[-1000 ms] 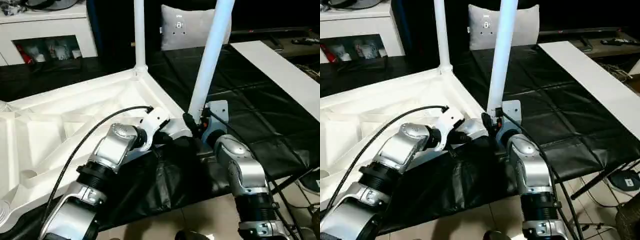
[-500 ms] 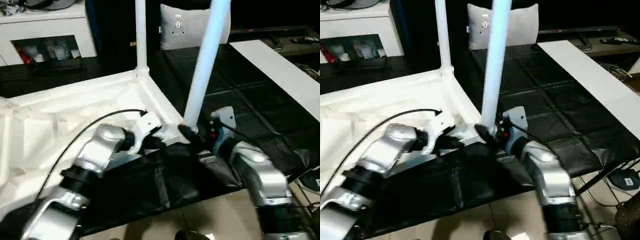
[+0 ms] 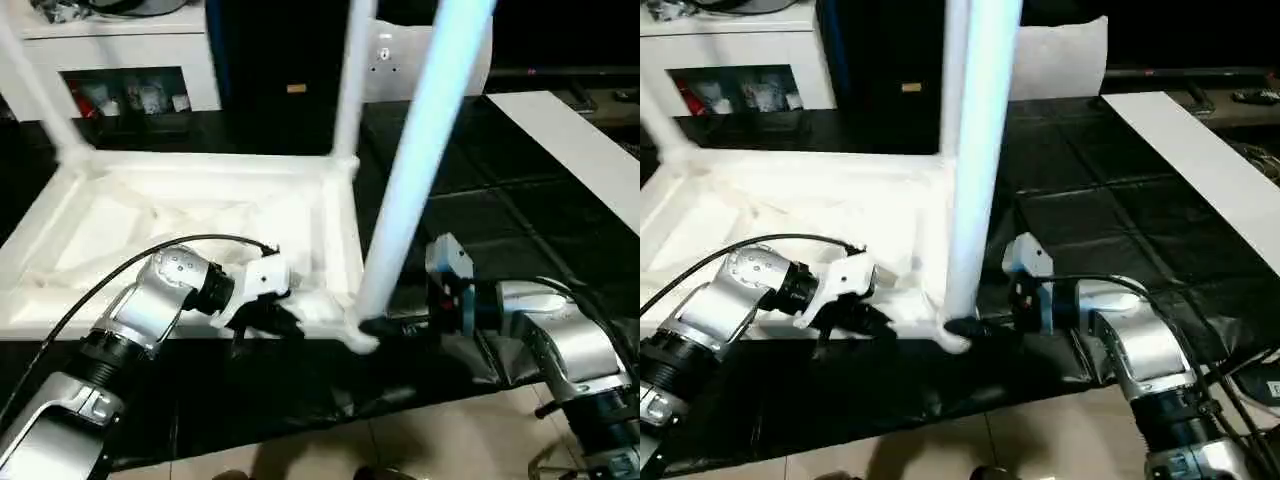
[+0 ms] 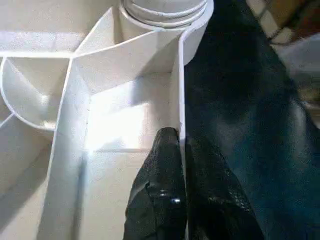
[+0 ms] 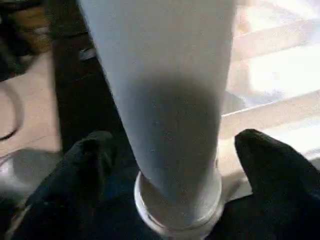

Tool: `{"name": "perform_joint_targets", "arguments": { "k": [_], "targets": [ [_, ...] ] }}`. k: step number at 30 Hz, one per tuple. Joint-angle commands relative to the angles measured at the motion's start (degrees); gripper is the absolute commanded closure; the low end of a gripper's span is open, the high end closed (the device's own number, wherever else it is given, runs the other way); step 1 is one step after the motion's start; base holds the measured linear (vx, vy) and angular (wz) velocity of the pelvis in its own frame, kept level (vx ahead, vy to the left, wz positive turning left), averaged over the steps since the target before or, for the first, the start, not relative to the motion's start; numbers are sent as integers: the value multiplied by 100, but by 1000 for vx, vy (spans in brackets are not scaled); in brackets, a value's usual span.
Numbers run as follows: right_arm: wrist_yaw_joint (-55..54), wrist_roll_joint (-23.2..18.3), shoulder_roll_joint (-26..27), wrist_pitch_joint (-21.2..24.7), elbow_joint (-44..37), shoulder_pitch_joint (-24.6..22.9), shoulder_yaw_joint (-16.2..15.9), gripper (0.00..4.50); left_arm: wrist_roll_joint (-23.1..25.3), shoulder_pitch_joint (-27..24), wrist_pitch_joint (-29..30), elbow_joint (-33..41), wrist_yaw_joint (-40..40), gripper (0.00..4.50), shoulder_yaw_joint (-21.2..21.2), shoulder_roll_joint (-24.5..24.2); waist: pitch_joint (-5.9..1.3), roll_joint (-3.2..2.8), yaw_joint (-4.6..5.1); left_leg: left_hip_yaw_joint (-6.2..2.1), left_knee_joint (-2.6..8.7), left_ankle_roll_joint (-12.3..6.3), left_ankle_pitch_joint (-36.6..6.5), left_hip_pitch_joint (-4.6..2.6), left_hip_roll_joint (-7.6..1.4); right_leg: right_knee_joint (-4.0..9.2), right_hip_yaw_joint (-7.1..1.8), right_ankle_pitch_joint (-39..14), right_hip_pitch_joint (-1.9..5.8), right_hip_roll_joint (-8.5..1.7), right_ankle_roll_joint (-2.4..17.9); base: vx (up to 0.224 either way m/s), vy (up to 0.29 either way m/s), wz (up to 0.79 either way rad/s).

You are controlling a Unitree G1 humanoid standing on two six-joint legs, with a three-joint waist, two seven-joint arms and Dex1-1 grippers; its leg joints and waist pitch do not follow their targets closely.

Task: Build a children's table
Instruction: Rotate leg to tighten

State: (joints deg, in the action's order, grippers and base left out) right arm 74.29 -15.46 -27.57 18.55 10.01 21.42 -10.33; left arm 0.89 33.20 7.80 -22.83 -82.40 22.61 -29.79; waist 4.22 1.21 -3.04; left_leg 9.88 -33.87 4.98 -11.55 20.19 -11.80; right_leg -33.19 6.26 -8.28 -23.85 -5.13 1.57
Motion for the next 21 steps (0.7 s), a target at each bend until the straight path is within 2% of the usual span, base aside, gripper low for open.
{"name": "perform_joint_targets", "arguments": {
  "k": [1, 4, 9, 13, 21],
  "targets": [
    [251, -74, -74, 11, 52, 127, -97, 67, 44, 34, -205, 83, -414, 450, 301, -18, -411, 33, 22, 12, 385, -478, -752, -11, -167, 315, -334, -1676, 367, -328, 1160, 0, 0, 0],
    [430, -74, -91, -6, 129, 189, -201, 90, 41, 48, -307, 70, -537, 450, 343, -54, -404, 42, -1, 19, 387, -426, -794, -21, -172, 328, -339, -1813, 358, -332, 1111, 0, 0, 0],
    [663, -123, -123, 35, 153, 242, -304, 124, 18, 68, -415, 64, -666, 450, 384, -95, -428, 60, -9, 14, 382, -387, -734, -11, -170, 299, -337, -1675, 375, -328, 1122, 0, 0, 0],
    [831, -176, -150, 74, 199, 287, -350, 162, 22, 111, -496, -4, -705, 450, 383, -102, -437, 66, -17, 21, 366, -427, -651, -7, -163, 283, -338, -1552, 376, -320, 1158, 0, 0, 0],
    [917, -257, -160, 238, 106, 244, -388, 227, 21, 122, -516, -34, -710, 450, 395, -106, -419, 59, -24, 17, 375, -366, -752, -13, -166, 310, -332, -1782, 368, -317, 1090, 0, 0, 0]
  ]
}}
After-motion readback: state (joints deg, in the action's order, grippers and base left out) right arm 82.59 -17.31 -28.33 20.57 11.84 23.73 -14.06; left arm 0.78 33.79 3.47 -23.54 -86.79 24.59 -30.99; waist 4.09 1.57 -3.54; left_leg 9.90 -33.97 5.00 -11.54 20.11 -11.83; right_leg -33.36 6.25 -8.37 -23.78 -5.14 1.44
